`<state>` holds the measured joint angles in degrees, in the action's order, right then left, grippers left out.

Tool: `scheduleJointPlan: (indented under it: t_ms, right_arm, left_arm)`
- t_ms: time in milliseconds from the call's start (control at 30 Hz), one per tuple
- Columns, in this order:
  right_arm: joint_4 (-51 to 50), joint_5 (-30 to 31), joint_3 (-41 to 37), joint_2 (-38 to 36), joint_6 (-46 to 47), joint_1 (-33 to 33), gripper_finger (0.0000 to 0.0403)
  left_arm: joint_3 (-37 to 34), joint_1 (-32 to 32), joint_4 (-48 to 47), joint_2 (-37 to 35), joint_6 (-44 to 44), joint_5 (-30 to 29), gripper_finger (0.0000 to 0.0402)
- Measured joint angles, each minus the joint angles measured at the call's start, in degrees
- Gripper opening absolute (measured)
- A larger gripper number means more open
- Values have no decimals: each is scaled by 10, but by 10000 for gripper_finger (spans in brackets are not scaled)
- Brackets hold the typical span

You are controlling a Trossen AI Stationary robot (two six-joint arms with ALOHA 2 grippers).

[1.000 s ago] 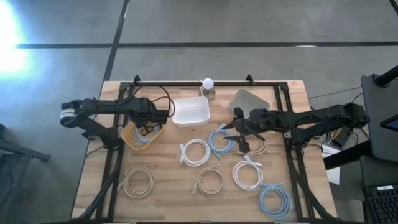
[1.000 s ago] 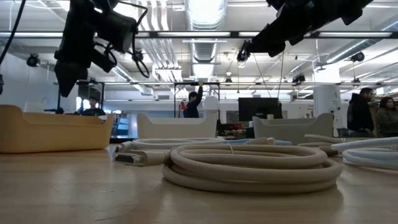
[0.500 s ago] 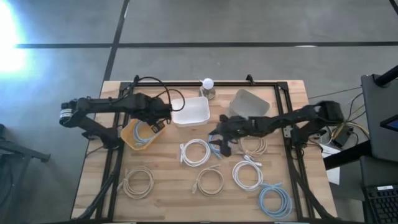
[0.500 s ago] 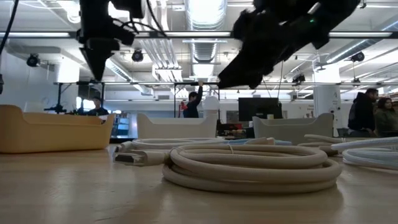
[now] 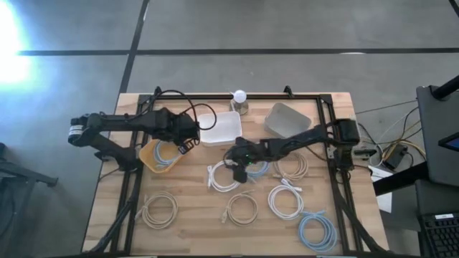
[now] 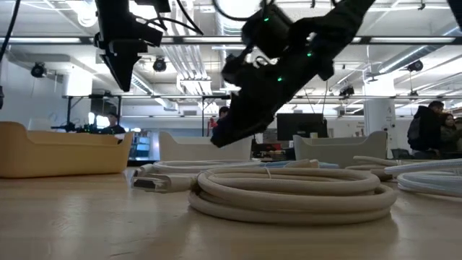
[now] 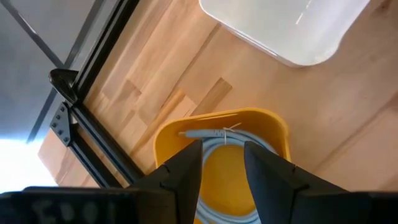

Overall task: Sort HDMI cables
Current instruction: Put the top white hdmi cable into the white bin

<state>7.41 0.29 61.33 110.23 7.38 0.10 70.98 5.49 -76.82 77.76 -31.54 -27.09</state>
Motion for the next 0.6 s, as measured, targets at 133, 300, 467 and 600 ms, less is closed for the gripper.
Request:
scheduleJointPlan:
  t_ms: [133, 300, 467, 600]
  right_arm:
    - [-59, 37, 48, 39, -5, 0, 173]
    - [-145, 44, 100, 79, -13, -2, 169]
    - [-164, 44, 131, 105, -23, -1, 166]
    - [-167, 44, 141, 110, -30, -1, 148]
  left_arm:
    - [0, -9, 2, 0, -1, 0, 145]
    - [0, -24, 2, 0, -6, 0, 145]
    - [0, -36, 2, 0, -18, 0, 145]
    - [0, -44, 3, 0, -20, 0, 145]
